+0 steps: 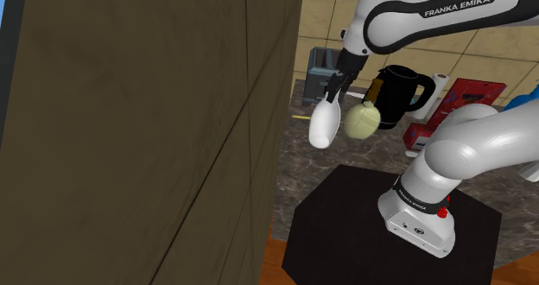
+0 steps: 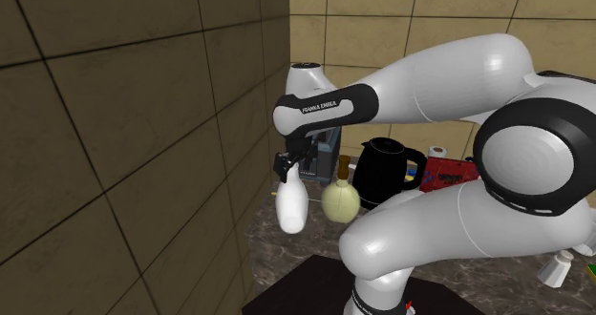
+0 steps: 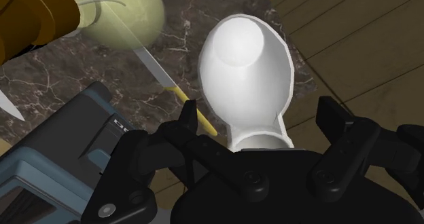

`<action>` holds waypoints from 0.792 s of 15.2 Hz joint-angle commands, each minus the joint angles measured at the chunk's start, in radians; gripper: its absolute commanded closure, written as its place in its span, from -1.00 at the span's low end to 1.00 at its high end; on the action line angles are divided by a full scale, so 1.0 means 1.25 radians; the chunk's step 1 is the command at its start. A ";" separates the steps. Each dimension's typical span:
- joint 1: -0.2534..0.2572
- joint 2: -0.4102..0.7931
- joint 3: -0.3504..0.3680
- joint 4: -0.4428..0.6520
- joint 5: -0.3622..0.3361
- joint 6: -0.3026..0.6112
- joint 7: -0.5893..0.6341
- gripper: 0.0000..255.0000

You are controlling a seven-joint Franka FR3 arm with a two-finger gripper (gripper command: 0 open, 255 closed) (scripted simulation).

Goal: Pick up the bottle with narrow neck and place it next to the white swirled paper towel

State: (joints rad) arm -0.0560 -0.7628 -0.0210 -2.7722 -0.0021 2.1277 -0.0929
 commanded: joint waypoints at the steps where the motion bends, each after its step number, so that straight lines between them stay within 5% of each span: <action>1: 0.000 0.009 0.000 -0.004 0.000 0.013 0.000 -1.00; 8: 0.000 0.009 0.000 -0.004 0.000 0.013 0.000 -1.00; 9: 0.000 0.009 0.000 -0.004 0.000 0.013 0.000 1.00; 12: 0.000 0.009 0.000 -0.004 0.000 0.013 0.000 1.00</action>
State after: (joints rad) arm -0.0556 -0.7522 -0.0207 -2.7771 -0.0018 2.1442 -0.0925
